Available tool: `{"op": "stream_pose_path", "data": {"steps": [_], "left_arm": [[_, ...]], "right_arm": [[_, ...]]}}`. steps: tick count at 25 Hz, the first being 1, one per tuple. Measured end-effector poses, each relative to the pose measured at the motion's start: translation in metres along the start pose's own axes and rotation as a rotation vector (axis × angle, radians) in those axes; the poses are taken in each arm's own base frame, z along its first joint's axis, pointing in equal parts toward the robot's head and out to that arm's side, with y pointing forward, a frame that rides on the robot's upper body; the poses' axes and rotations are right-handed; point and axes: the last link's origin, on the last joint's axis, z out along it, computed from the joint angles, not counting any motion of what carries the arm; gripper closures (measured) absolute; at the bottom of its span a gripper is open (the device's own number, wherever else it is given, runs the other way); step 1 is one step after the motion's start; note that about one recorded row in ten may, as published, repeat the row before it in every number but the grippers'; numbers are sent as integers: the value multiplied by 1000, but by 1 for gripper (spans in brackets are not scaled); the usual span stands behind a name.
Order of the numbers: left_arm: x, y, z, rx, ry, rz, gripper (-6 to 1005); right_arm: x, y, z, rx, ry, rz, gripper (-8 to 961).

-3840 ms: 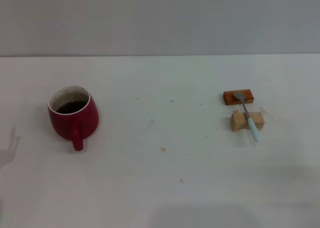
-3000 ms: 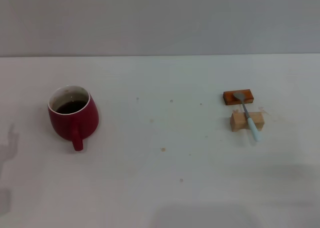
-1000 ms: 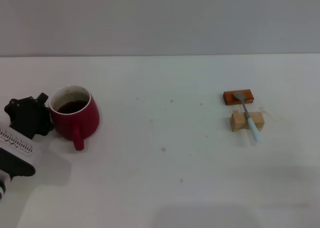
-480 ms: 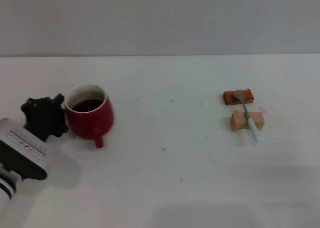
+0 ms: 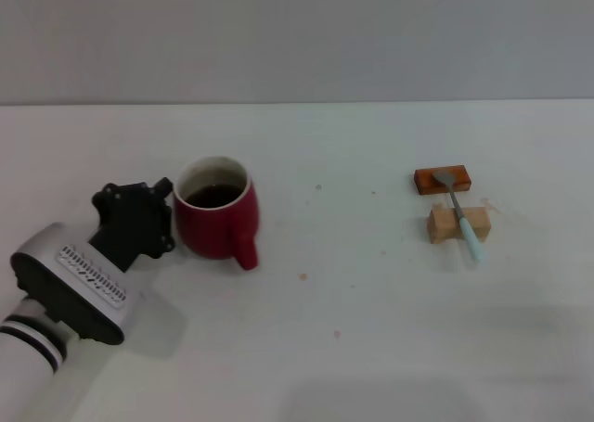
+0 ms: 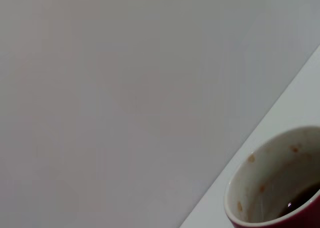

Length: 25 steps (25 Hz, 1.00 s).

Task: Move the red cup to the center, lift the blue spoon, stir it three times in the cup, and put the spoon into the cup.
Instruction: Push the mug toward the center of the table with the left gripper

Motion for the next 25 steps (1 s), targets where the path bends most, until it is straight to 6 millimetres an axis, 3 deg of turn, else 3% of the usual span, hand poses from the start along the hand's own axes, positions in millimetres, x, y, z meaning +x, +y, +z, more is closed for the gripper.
{"op": "stream_pose_path", "data": {"steps": [25], "left_arm": [[39,37,9,-137,121,-21,964]], "right_arm": [[1,2,-1,-11,5,4,257]]}}
